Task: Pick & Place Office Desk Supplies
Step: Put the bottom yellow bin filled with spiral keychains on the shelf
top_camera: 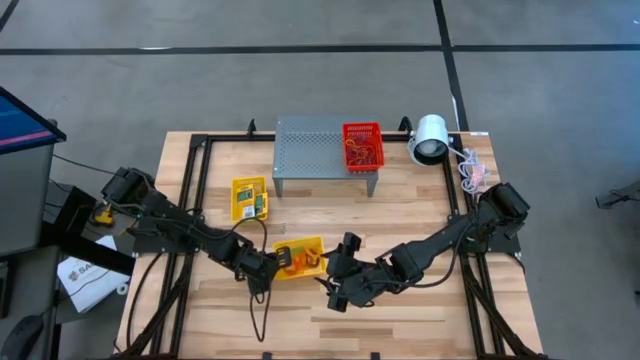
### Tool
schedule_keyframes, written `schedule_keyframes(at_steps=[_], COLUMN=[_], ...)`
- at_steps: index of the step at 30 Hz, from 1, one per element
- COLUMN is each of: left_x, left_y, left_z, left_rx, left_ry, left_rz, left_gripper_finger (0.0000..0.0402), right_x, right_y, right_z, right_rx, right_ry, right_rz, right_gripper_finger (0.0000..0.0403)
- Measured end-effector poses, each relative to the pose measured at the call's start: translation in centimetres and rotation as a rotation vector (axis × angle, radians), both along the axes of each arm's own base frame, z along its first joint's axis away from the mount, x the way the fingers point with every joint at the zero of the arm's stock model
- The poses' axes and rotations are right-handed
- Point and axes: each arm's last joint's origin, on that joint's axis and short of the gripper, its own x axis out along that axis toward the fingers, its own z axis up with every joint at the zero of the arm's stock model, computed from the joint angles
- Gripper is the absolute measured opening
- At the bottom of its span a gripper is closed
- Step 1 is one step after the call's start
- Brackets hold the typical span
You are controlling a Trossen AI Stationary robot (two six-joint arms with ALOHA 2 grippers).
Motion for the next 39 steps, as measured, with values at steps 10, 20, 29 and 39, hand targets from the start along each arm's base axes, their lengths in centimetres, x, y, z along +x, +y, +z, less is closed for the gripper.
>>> schedule_keyframes(at_steps=[10,20,29,39], left_x=[0.5,2.0,2.9,4.1], left_y=[-0.2,-0.9,-1.4,-0.5], left_z=[0.6,3.6,6.6,10.3], left_rx=[-0.058,-0.136,-0.186,-0.170], left_ry=[-0.020,-0.087,-0.106,-0.170], left_rz=[0.071,0.134,0.214,0.324], left_gripper_finger=[0.0007,0.0008,0.0007,0.0007], right_x=[-0.1,-0.3,-2.2,-5.3], right_y=[0.0,0.2,1.0,2.4], right_z=[-0.1,-0.2,-1.1,-1.9], right_rx=[0.000,-0.008,-0.079,-0.117], right_ry=[0.010,0.023,0.096,0.142], right_rz=[-0.004,0.001,-0.088,-0.205], right_gripper_finger=[0.0270,0.0270,0.0270,0.0270])
